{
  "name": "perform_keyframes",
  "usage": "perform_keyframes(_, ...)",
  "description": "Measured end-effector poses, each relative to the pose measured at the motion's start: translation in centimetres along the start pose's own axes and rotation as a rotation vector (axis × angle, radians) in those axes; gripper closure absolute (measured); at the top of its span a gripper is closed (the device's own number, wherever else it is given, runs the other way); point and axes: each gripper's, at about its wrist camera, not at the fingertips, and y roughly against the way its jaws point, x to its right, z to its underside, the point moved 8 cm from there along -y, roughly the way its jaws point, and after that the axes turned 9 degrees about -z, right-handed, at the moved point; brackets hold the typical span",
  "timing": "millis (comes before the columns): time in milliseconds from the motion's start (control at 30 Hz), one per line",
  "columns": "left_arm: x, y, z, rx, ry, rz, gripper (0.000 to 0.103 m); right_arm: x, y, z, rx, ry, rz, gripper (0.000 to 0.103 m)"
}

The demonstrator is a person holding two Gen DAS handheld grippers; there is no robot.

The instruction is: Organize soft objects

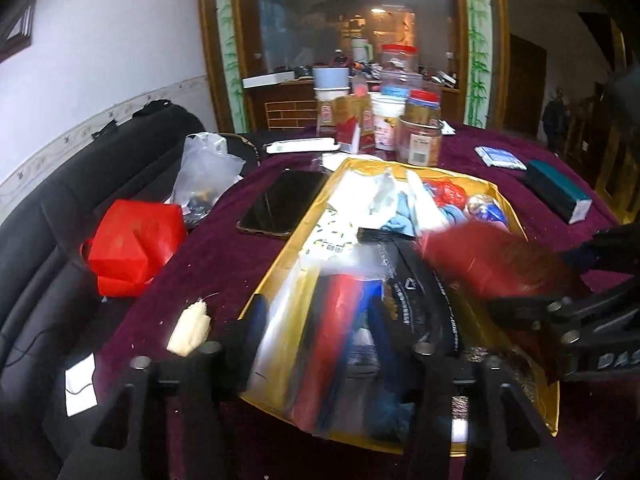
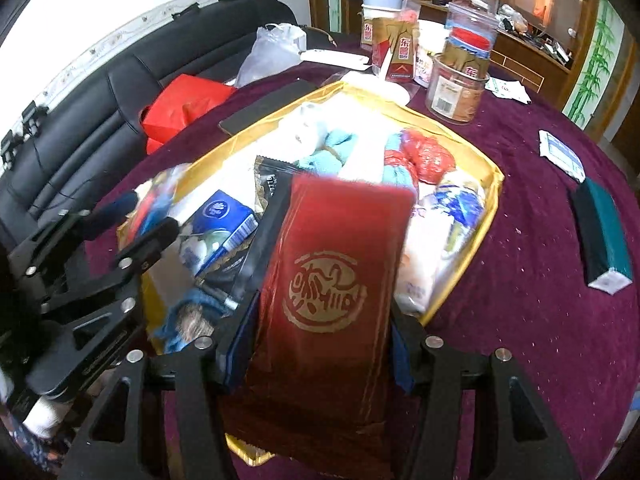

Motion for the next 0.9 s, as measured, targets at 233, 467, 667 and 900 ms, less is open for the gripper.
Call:
perform_keyframes(233,-2.1,3.0,-1.3,0.112,0.100,-0.025,0.009,0.5,0.4,-0.7,0.081,-0.071,-0.084,0.032)
perform_keyframes(467,-3.5,11.8,-3.1,0.392,0.268,0.006,0.000,2.3,5.6,1.2,0.250,-0.118,-0.114,0.026)
perform_keyframes(667,-1.1,10.1,-2.4,0.264,0.317,0.118,0.000,3.0,7.2,4.4,0.271,-0.125,-0.102,0.026)
perform_keyframes(900,3.6,10.8,-1.4,0.188,0.174,-0.013,0.000,4.4,8.4,8.3,0.276,-0.120,-0.067,0.025)
